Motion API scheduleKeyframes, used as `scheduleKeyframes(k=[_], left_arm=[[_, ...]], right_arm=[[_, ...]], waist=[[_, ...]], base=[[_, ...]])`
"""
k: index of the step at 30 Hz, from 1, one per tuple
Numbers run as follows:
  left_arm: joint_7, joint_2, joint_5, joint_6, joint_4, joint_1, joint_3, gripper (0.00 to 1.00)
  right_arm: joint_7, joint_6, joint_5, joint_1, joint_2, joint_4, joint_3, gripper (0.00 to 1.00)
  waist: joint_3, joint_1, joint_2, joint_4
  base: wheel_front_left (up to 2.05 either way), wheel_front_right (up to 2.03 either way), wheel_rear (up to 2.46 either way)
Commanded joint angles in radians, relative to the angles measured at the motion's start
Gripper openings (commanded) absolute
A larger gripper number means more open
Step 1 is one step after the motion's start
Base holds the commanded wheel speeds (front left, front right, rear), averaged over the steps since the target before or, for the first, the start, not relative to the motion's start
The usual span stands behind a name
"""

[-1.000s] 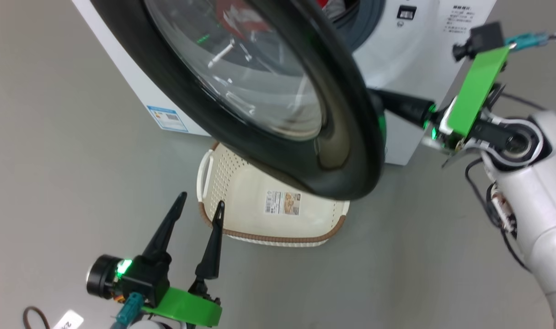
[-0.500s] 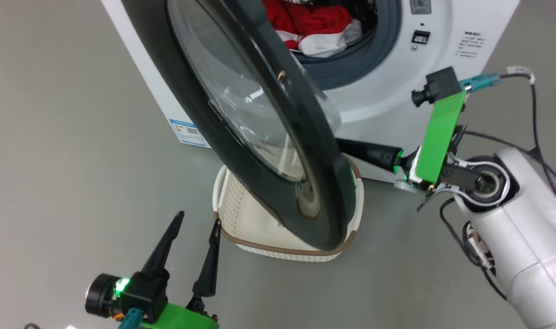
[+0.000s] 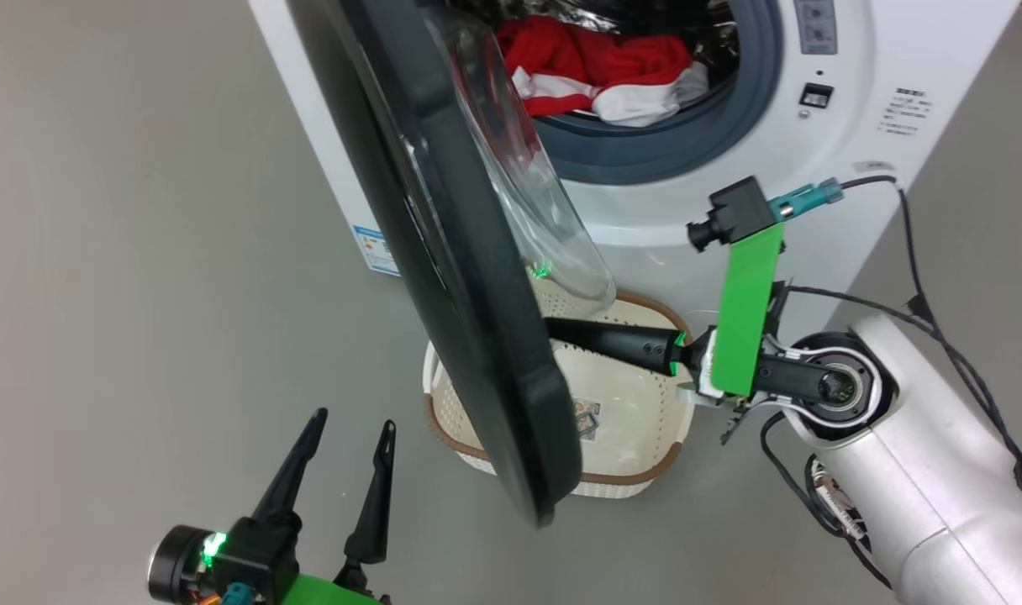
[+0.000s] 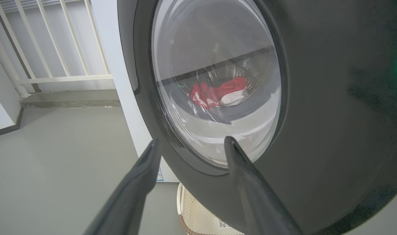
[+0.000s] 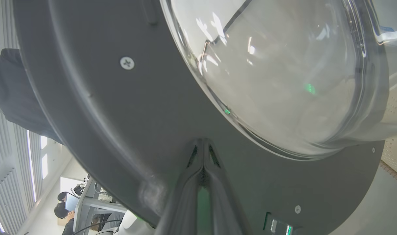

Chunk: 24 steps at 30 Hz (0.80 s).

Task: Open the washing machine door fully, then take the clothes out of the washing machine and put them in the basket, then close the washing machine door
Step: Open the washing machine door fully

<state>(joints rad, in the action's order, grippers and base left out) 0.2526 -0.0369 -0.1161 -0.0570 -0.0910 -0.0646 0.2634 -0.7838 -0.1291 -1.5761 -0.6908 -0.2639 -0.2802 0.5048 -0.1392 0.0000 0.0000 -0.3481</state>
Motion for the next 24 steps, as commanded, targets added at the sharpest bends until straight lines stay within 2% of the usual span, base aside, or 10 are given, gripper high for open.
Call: scheduleKeyframes(k=[1,24], left_arm=[[0.009,-0.013,-0.004,0.007,0.022,-0.009,-0.037,1.0],[0.009,-0.013,-0.004,0.023,0.001,-0.005,-0.083,1.0]], right_arm=[[-0.009,-0.002,0.009,0.016,0.025,0.037,0.016,0.0],[-0.018,-0.002,0.008,0.032,0.081,0.052,0.064,0.0]], waist=[[0.004,0.0,0.0,-0.013],[0.009,0.0,0.0,-0.144]], base=[[0.0,0.0,0.0],[0.0,0.0,0.0]])
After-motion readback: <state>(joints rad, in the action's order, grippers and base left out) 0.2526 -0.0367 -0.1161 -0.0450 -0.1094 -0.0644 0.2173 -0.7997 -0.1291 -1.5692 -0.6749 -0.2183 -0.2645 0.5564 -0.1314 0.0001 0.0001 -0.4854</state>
